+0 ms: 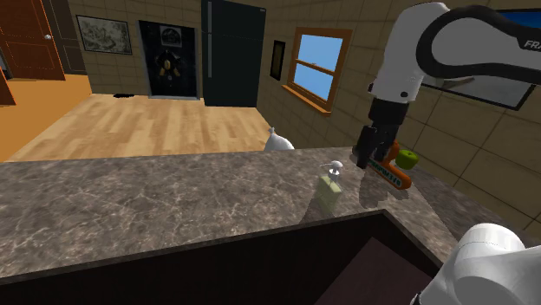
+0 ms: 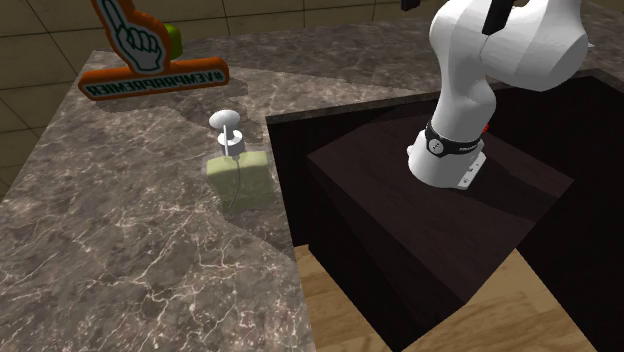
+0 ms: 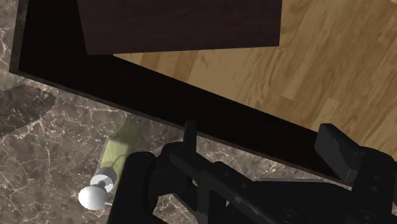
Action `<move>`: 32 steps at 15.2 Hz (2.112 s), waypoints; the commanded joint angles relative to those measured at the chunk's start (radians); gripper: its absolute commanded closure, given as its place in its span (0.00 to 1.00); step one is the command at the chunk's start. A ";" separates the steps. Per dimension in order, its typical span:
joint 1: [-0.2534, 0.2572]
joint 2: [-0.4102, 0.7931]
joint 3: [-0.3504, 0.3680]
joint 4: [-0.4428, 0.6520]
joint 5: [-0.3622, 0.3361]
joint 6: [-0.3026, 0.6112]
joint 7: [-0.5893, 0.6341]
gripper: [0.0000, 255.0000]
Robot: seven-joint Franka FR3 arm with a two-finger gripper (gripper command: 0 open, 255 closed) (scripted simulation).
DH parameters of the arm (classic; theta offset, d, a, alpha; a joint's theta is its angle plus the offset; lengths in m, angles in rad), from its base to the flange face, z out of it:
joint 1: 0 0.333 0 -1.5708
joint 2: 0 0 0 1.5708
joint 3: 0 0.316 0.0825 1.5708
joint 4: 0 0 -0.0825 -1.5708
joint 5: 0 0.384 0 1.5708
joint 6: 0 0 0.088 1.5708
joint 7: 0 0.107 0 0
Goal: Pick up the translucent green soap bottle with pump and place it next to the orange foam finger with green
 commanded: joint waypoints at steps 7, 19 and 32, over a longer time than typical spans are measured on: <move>-0.049 0.033 -0.011 -0.143 -0.062 0.219 0.000 0.00; -0.172 0.249 -0.049 -0.297 -0.198 0.684 0.039 0.00; -0.270 0.525 -0.081 -0.310 -0.320 1.036 0.110 0.00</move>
